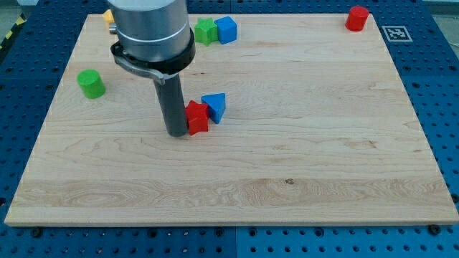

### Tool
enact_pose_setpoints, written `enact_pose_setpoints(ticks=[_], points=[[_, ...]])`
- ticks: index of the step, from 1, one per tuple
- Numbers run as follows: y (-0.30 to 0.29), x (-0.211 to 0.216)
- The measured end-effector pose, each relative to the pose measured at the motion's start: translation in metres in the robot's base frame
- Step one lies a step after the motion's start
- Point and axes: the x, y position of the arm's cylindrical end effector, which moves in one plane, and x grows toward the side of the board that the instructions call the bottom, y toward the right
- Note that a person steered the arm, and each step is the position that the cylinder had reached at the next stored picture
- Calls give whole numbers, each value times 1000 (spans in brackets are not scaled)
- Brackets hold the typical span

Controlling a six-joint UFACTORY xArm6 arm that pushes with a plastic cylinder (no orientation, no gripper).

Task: Push the red star below the red circle

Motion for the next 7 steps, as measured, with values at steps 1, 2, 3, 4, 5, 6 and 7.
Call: enact_pose_setpoints(ticks=[1, 2, 3, 4, 5, 6, 7], points=[[-1, -27], [0, -44], [13, -37], [34, -10], [54, 9], [74, 10], [98, 9]])
